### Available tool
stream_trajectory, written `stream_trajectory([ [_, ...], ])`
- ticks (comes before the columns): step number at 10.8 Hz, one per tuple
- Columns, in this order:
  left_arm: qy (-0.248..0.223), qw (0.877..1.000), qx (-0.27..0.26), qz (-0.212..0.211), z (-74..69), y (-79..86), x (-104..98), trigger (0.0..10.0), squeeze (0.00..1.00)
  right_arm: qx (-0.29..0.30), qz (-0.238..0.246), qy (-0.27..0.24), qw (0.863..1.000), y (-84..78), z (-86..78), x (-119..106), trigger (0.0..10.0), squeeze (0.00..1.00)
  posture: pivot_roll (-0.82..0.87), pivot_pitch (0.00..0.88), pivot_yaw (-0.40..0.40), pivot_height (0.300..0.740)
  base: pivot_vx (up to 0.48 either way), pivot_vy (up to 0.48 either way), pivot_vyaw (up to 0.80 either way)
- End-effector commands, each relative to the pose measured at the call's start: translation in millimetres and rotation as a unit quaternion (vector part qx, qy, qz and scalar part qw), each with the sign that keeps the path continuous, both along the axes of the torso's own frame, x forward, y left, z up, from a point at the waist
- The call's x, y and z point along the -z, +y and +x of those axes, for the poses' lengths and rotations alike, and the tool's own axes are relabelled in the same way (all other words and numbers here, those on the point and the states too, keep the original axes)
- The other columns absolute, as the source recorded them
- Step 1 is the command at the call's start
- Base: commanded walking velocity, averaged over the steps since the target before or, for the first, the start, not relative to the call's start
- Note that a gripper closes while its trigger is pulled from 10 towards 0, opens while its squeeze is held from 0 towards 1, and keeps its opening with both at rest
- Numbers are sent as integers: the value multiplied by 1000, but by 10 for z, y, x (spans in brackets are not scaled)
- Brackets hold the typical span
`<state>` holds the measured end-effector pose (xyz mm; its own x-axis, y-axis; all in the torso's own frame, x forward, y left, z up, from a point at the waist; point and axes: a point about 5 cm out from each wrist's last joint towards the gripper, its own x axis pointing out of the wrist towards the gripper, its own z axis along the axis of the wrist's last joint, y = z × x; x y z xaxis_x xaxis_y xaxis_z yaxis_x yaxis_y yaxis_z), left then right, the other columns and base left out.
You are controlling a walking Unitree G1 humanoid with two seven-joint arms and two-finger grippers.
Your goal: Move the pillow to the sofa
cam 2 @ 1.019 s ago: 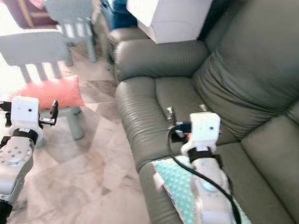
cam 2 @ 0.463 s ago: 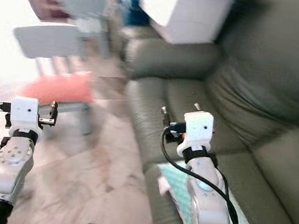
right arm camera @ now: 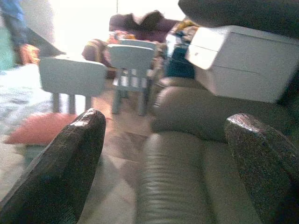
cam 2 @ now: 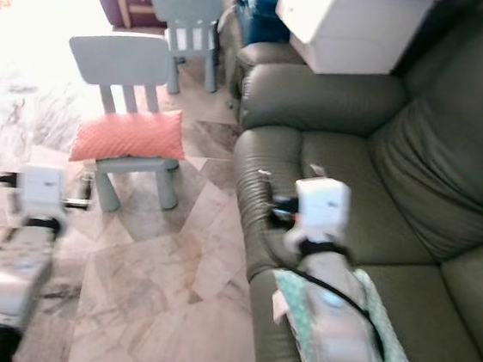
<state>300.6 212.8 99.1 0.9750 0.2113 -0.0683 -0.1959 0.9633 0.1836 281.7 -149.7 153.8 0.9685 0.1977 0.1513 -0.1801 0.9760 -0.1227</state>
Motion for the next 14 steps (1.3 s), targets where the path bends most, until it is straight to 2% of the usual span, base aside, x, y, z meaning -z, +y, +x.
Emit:
stream_trajectory([
  [1, 2, 1000, -6, 3, 3, 70, -27, 10000, 0, -5, 9, -1, 1000, 49, 11, -4, 10000, 0, -115, 96, -15, 740, 0, 0, 0],
  [3, 9, 1000, -4, -11, 1, 61, -10, 10000, 0, -4, 10, 1, 1000, 56, 6, 5, 10000, 0, -114, 97, -12, 740, 0, 480, 0],
  [11, 23, 1000, -19, -1, -12, 87, 5, 10000, 0, -1, 18, 3, 1000, 67, 13, 15, 10000, 0, -111, 109, -6, 740, 0, 477, 0],
  [14, 20, 999, -21, -12, -5, 80, 17, 10000, 0, -1, 20, 3, 1000, 64, 20, 16, 10000, 0, -107, 108, -7, 740, 0, 477, 0],
])
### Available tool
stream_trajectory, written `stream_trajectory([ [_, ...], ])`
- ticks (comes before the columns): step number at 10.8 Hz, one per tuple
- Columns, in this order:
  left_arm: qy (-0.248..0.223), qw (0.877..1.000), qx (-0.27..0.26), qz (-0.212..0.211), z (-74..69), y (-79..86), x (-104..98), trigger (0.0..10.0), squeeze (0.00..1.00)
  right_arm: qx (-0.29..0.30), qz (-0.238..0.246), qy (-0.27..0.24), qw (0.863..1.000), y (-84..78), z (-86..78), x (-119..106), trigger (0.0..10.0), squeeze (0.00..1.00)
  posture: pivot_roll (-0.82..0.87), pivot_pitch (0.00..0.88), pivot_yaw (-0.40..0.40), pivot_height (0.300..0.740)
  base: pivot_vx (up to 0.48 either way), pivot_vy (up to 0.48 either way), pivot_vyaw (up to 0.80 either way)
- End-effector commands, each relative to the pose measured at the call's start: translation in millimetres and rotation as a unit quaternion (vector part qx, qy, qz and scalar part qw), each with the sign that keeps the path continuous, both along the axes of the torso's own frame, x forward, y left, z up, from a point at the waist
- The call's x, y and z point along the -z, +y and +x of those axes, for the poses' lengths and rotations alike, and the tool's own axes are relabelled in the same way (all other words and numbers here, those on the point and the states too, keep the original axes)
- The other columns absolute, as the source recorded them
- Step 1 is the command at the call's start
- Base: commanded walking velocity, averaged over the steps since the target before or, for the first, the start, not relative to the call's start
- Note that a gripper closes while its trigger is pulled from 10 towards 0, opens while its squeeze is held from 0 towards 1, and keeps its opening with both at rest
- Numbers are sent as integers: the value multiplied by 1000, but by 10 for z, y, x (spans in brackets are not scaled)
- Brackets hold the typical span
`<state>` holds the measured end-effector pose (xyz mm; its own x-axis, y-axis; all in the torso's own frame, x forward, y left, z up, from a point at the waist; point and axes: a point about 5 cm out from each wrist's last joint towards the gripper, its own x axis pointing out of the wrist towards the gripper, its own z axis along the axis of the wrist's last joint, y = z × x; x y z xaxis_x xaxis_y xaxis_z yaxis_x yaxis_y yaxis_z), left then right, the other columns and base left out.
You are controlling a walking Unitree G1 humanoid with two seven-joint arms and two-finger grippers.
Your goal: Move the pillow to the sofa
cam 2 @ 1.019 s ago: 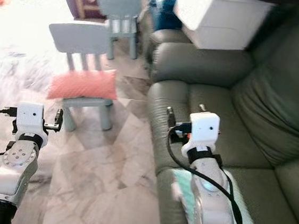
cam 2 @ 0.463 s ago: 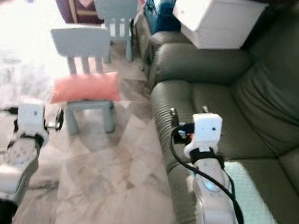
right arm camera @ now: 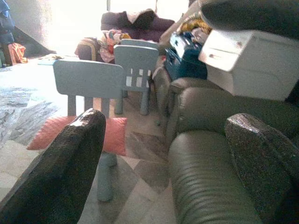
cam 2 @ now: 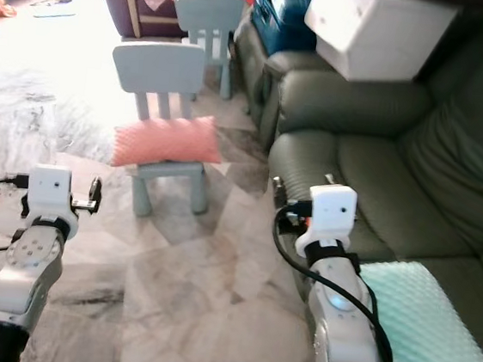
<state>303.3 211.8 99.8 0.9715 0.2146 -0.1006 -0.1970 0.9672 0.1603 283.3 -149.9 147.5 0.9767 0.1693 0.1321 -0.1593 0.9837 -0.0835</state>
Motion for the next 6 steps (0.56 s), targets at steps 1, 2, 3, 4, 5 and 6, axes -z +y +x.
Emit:
stream_trajectory([
  [1, -4, 1000, -5, 3, -19, 47, 4, 10000, 0, -18, 12, -6, 1000, 92, 17, -35, 10000, 0, -101, 105, -9, 740, 0, 0, 0],
  [2, -16, 1000, 9, -9, -16, 17, -11, 10000, 0, -23, 19, -5, 1000, 117, 29, -34, 10000, 0, -95, 101, -10, 740, 0, 0, 0],
  [3, -24, 999, 22, -28, -41, 5, 14, 10000, 0, -37, 34, 1, 999, 173, 56, -26, 10000, 0, -84, 96, -17, 740, 0, 0, 0],
  [4, -14, 999, 20, -49, -70, 10, 76, 10000, 0, -49, 40, 10, 998, 214, 75, 2, 10000, 0, -77, 95, -19, 740, 0, 0, 0],
  [5, -10, 998, 22, -54, -83, 4, 105, 10000, 0, -53, 41, 13, 998, 230, 86, 21, 10000, 0, -68, 91, -23, 740, 0, 0, 0],
  [6, -7, 995, 68, -67, -101, -101, 157, 10000, 0, -53, 59, 26, 997, 234, 106, 88, 10000, 0, -60, 89, -27, 740, 0, 0, 0],
])
